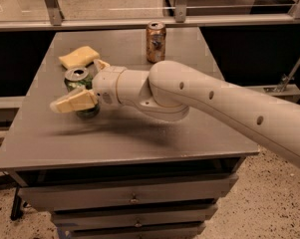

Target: Knock green can over

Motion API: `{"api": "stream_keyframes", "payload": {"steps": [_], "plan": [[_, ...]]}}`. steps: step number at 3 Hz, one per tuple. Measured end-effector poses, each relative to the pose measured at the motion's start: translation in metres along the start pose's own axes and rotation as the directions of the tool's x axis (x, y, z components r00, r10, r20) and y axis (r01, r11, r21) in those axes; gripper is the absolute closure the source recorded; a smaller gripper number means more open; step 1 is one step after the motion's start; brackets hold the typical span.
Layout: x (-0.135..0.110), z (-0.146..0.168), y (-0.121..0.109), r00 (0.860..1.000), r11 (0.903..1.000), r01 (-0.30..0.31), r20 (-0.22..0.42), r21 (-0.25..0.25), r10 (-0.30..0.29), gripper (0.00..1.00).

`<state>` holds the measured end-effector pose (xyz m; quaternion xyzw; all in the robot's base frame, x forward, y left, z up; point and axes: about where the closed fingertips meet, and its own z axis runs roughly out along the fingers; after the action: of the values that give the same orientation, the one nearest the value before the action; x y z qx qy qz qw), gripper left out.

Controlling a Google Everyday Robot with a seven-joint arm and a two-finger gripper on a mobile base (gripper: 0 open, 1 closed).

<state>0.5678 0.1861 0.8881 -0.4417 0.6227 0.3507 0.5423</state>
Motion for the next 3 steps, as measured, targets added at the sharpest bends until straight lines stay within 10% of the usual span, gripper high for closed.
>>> {"api": "stream_keyframes", "payload": {"steps": [3], "plan": [[-0.073,0.0,-0.133,0.994,0.9806,0.106,-0.006,0.165,-0.107,0.0]]}}
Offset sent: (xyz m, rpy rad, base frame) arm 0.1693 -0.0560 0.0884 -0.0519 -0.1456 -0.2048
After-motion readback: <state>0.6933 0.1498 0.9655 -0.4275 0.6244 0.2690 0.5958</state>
